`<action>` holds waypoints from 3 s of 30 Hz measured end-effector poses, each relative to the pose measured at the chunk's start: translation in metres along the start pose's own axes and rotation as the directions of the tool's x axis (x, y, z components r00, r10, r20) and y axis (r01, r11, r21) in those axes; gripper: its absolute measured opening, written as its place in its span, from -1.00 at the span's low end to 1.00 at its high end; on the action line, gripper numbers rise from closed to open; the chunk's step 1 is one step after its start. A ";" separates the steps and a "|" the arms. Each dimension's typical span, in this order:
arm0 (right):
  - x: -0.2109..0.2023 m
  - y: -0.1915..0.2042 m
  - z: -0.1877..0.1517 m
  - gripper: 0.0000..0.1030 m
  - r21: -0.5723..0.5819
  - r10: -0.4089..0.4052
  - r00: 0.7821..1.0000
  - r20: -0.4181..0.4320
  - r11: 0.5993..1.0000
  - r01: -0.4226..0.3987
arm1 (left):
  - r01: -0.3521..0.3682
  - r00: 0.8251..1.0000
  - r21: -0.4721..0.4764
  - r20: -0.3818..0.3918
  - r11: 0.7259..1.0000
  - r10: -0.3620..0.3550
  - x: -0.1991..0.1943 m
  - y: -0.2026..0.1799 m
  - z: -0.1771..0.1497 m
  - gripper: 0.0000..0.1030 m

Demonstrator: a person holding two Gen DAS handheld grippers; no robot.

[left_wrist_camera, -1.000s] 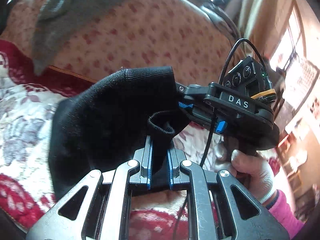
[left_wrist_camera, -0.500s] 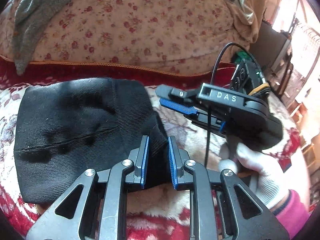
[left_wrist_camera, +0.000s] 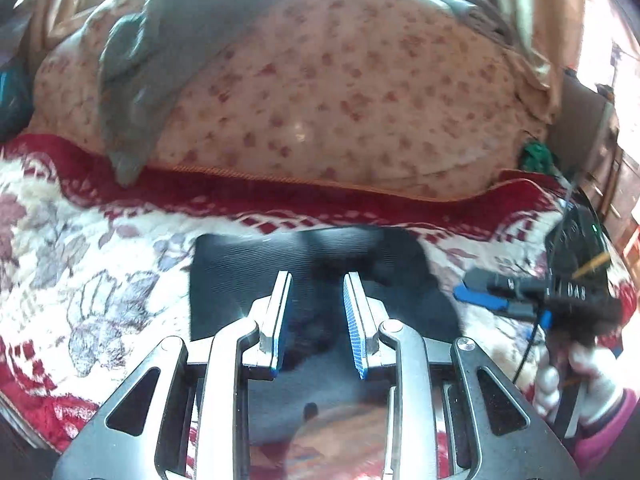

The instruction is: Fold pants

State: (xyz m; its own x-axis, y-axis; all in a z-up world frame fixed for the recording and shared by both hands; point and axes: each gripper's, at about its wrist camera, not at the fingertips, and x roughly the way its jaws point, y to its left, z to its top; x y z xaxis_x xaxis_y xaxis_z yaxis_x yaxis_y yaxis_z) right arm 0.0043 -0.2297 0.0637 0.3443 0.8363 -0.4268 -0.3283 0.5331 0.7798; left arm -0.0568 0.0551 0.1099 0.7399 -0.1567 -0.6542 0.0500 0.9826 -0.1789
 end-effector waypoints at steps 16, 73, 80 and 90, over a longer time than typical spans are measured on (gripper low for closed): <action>0.059 0.011 0.023 0.25 -0.306 -0.174 0.980 -0.097 0.942 0.137 | -0.094 0.990 -0.071 -0.109 0.993 0.086 0.069 0.043 0.000 -0.51; -0.014 -0.001 -0.032 0.42 -0.008 -0.134 0.991 0.012 0.991 0.135 | -0.139 0.987 -0.068 -0.086 0.988 0.133 -0.002 0.039 -0.032 0.15; 0.008 -0.020 -0.024 0.59 0.018 -0.118 0.992 -0.037 0.993 0.119 | -0.057 0.985 -0.173 -0.168 0.983 0.028 0.023 0.071 -0.037 0.15; 0.032 -0.027 -0.007 0.61 -0.005 -0.061 0.994 -0.086 0.998 0.061 | 0.090 0.973 -0.191 -0.192 0.977 -0.127 0.060 0.073 -0.035 0.41</action>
State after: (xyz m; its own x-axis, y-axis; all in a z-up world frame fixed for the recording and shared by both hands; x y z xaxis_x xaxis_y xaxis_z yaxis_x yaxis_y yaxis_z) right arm 0.0179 -0.2168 0.0259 0.2868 0.8099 -0.5116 -0.3110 0.5839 0.7499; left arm -0.0319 0.1135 0.0321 0.5852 -0.2965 -0.7548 -0.0127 0.9273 -0.3741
